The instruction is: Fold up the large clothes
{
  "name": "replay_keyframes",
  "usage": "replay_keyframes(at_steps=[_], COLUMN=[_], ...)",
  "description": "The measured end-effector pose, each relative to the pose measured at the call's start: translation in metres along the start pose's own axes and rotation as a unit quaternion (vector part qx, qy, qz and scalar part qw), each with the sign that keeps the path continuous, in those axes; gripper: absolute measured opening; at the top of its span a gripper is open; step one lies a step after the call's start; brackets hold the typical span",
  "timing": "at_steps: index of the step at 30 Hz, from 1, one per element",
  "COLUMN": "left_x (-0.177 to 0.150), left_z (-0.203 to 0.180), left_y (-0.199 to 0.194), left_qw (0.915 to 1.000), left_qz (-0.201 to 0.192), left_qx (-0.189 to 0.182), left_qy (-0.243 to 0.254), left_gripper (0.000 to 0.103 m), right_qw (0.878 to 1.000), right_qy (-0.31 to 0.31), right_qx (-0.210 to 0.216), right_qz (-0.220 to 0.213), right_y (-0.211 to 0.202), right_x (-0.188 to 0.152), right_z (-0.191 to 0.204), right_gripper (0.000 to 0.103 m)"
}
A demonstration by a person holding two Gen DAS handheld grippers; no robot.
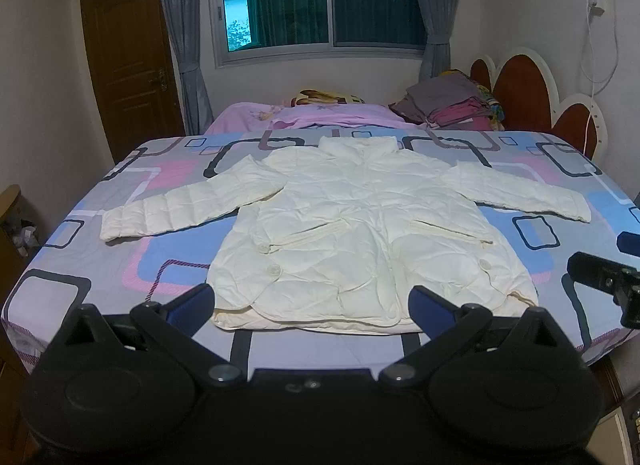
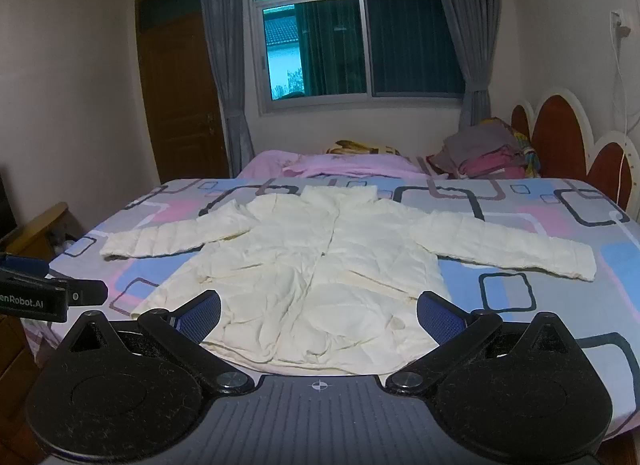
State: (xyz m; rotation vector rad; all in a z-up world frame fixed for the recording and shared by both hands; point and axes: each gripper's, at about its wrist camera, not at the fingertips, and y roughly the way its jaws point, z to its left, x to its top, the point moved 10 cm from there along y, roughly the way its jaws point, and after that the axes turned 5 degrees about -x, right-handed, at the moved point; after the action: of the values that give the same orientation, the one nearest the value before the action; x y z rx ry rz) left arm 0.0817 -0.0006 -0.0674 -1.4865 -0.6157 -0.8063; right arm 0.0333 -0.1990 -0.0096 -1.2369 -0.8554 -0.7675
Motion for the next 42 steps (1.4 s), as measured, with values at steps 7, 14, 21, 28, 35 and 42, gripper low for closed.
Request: replay_keyframes(at_steps=[7,14,21,28,35,42], left_x=[0.0000,0.0002,-0.0004,-0.0019,-0.0021,-0.0018], left_z=[0.0005,0.0006,0.0009,0.0001,-0.0005,-0.0004], left_y=[0.0003,0.0002,0.0010,0.0047,0.0057,0.0057], left_qw=[1.0000,1.0000,1.0000,1.0000,1.0000,1.0000], left_qz=[0.000,0.001,0.001,0.001,0.001,0.001], left_qx=[0.000,-0.001,-0.002,-0.003,-0.002,-0.003], left_qy=[0.000,-0.001,-0.001,0.000,0.000,0.000], left_gripper=[0.103,0.103,0.103,0.103,0.103,0.103], right_qw=[1.000,1.000,1.000,1.000,1.000,1.000], right_qy=[0.000,0.000,0.001,0.004,0.004,0.003], right_qx=[-0.002,-0.001,-0.002,-0.002,-0.001,0.000], right_qz=[0.001,0.003,0.003,0.005,0.005,0.007], right_y=[-0.0003,0.0004,0.0004,0.0029,0.0030,0.0054], right_x=[-0.0018,-0.0036,-0.0043,-0.0067,-0.0078,-0.0072], right_z=[-0.0009,-0.0016,-0.0020,-0.0059,-0.0060,-0.0050], right_gripper=[0.103,0.103,0.103,0.103,0.103,0.103])
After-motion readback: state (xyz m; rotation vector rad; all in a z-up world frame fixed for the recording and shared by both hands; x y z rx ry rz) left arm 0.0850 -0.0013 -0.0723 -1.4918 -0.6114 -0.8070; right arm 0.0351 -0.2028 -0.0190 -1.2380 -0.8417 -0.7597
